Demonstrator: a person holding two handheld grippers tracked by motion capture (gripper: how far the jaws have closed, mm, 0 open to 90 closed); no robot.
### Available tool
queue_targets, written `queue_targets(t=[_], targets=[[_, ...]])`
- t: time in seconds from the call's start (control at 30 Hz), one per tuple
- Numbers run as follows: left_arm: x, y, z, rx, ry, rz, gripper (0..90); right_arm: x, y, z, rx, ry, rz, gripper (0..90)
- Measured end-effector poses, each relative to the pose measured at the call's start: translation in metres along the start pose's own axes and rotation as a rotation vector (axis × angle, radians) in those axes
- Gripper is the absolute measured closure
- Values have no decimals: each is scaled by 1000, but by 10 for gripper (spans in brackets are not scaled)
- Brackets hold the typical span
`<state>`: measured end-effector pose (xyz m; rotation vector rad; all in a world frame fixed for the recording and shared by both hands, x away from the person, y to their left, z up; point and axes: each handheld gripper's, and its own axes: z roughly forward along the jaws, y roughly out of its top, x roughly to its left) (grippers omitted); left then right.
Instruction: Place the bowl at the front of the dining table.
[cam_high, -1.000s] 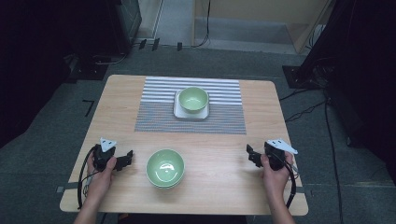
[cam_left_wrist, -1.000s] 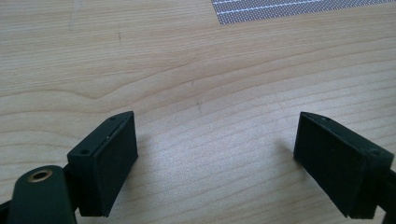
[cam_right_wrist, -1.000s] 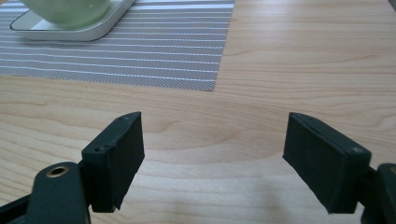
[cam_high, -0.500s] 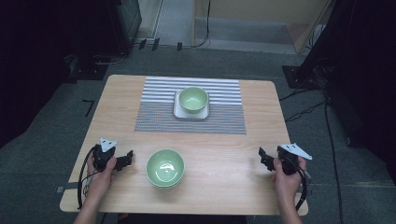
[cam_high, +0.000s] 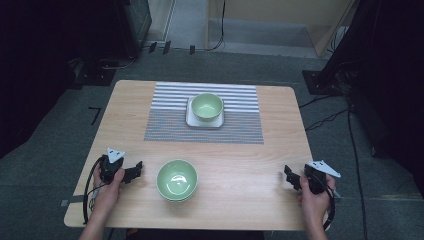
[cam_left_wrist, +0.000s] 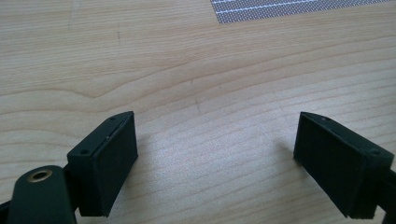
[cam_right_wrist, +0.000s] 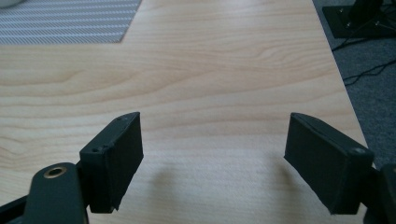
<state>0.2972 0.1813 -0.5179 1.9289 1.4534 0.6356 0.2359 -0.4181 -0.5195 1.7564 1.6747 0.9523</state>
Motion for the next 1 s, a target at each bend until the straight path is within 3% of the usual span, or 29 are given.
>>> queue_targets(t=[0.2,0.33,1.0], targets=[[0,0,0,-1,0,-1,135,0,-2,2,32,-23,-24,183],[0,0,0,-2,0,-1,135,5,-2,6,76,-78,-71,165],[0,0,0,0,2,-2,134,6,-2,7,80,-79,-68,142]])
